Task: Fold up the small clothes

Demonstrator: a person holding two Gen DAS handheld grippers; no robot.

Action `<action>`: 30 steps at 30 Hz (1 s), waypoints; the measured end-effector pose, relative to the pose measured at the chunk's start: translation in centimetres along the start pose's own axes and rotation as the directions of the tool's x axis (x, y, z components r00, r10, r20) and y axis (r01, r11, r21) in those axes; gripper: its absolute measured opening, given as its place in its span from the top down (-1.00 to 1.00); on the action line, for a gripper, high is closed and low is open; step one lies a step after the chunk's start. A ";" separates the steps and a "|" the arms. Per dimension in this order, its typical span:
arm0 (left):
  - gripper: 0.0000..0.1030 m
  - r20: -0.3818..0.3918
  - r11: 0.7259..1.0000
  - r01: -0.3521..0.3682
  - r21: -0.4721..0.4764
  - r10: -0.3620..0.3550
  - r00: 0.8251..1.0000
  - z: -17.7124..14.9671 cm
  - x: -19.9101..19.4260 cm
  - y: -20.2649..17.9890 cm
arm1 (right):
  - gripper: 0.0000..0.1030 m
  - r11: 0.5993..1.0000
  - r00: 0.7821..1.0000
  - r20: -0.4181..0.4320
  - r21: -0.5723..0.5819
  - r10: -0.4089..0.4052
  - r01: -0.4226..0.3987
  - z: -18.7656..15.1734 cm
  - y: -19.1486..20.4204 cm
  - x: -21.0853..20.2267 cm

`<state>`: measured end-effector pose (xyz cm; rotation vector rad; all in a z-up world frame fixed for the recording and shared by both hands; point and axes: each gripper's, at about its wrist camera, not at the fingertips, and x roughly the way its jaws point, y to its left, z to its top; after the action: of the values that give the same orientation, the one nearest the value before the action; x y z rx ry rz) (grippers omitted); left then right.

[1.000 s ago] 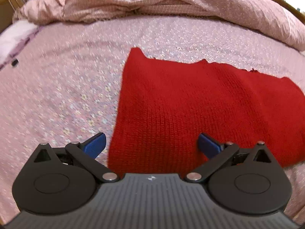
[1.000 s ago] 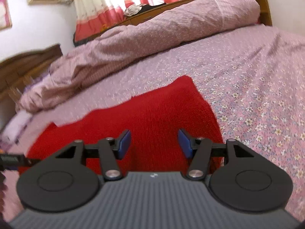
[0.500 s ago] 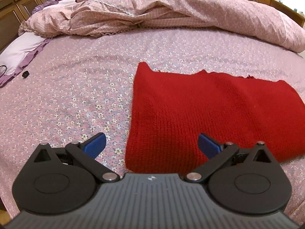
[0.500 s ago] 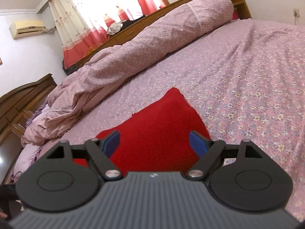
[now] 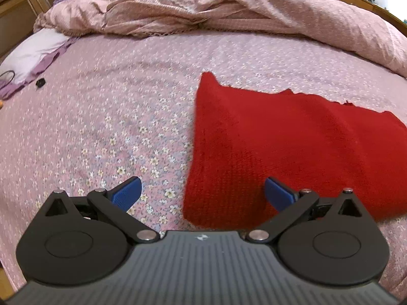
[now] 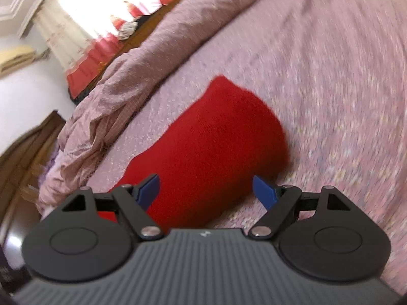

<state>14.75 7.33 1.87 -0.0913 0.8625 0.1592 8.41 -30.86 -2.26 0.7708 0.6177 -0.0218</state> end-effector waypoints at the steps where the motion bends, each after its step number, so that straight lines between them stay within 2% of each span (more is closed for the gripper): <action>1: -1.00 -0.002 1.000 0.001 -0.003 -0.001 1.000 -0.1 0.1 0.1 | -0.58 1.000 1.000 -0.002 0.016 -0.007 0.007 -0.1 -0.1 0.3; 9: -1.00 -0.013 1.000 0.006 -0.004 -0.006 1.000 -0.3 1.4 0.1 | -0.63 0.985 1.000 0.007 0.174 -0.020 0.018 -0.6 -1.2 2.6; 12: -1.00 -0.022 1.000 0.009 -0.013 -0.010 1.000 -0.3 1.8 0.2 | -0.63 0.976 0.999 0.040 0.219 -0.010 0.001 -0.9 -1.9 2.9; 22: -1.00 -0.048 0.999 0.018 -0.033 -0.020 0.999 -0.3 2.6 0.4 | -0.63 0.981 0.990 0.143 0.193 -0.016 -0.012 -1.4 -1.7 4.2; 30: -1.00 -0.068 0.999 0.030 -0.043 -0.033 0.997 -0.3 3.0 0.7 | -0.62 0.985 0.985 0.171 0.172 -0.028 -0.002 -1.1 -0.9 5.7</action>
<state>16.31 8.25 -0.64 -0.1506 0.9263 0.1454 12.28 -29.60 -6.45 0.9207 0.4588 -0.1545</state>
